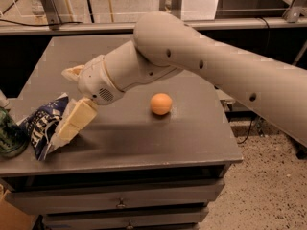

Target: Move blue chip bag near green can

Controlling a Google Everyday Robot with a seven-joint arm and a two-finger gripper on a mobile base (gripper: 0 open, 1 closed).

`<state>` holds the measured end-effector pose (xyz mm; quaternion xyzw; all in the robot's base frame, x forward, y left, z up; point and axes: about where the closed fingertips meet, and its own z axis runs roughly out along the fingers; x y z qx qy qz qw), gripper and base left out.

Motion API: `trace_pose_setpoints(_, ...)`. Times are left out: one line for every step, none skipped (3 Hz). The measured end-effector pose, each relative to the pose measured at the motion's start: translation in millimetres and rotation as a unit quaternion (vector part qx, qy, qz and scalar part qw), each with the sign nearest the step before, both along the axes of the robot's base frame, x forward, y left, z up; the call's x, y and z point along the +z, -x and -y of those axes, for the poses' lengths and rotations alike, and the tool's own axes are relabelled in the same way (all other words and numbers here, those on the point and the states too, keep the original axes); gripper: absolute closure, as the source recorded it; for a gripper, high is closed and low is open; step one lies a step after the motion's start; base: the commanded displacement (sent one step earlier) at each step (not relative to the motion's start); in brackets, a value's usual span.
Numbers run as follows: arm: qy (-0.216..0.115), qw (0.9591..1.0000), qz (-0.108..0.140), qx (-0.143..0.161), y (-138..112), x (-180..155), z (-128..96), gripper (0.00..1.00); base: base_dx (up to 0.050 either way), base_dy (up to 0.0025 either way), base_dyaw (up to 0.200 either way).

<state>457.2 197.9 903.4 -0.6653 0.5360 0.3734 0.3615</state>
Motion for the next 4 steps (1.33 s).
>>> trace_pose_setpoints(0.038,0.9970,0.010,-0.066,-22,5,71,0.00,0.000,0.00000,0.000)
trace_pose_setpoints(0.054,0.9932,0.008,-0.103,-36,-1,110,0.00,0.000,0.00000,0.000)
trace_pose_setpoints(0.054,0.9930,0.011,-0.104,-35,1,110,0.00,0.000,0.00000,0.000)
trace_pose_setpoints(0.067,0.9885,0.048,-0.127,-43,20,130,0.00,0.000,0.00000,0.000)
